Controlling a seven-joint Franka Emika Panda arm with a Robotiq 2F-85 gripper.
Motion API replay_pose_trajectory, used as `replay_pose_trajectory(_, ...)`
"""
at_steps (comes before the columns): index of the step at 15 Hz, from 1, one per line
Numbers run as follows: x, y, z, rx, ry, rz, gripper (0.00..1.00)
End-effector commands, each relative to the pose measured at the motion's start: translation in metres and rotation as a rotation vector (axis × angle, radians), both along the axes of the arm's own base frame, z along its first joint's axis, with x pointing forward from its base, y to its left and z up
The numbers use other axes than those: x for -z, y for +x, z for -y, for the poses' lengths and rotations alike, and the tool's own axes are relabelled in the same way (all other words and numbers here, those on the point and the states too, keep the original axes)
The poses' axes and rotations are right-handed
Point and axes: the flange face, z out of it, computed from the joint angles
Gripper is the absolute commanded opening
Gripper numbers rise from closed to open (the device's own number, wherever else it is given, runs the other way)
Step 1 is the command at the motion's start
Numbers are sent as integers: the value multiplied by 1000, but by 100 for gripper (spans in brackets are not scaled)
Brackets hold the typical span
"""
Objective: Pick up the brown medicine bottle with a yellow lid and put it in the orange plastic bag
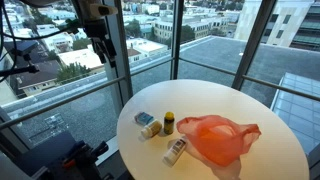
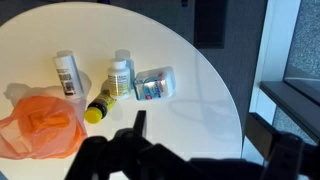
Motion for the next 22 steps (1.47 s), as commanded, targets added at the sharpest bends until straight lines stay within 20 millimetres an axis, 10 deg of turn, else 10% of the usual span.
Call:
replay_pose_trajectory(1,-1,0,0,0,0,-1,100)
replay_pose_trajectory(13,15,63,36,29,94,22,100)
replay_pose_trajectory(22,64,90,108,108,216,2,100)
